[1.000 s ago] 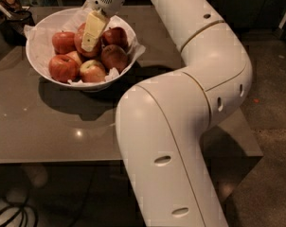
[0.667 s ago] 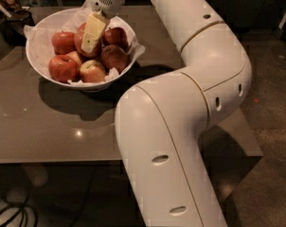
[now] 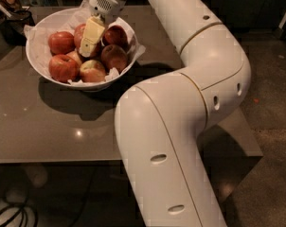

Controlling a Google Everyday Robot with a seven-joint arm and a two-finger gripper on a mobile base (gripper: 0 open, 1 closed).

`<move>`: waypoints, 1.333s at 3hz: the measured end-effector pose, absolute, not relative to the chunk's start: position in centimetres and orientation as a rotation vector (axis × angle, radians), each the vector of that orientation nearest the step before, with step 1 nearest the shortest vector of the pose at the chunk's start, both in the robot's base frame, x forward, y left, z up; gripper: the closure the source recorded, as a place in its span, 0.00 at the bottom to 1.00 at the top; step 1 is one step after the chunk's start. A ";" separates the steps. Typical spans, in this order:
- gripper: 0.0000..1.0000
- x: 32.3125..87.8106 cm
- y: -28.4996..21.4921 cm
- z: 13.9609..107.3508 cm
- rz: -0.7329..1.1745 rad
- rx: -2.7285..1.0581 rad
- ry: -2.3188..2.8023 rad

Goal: Pick apple from white bowl

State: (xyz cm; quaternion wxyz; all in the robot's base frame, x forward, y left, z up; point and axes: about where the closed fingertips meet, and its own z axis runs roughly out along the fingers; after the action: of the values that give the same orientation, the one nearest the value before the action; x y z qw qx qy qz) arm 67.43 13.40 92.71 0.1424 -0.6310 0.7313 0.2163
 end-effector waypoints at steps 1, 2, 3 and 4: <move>0.30 67.0 13.8 92.1 0.667 -1.823 2.125; 0.49 67.9 14.6 92.1 0.660 -1.790 2.104; 0.73 67.9 14.6 92.1 0.660 -1.790 2.104; 0.95 67.9 14.6 92.1 0.660 -1.790 2.104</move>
Offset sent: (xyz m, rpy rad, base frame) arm -0.0037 0.0031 -0.0053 0.0057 0.0288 0.0026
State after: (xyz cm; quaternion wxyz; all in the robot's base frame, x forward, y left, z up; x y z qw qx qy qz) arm 67.90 14.62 92.06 0.1501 -0.6231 0.7324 0.2296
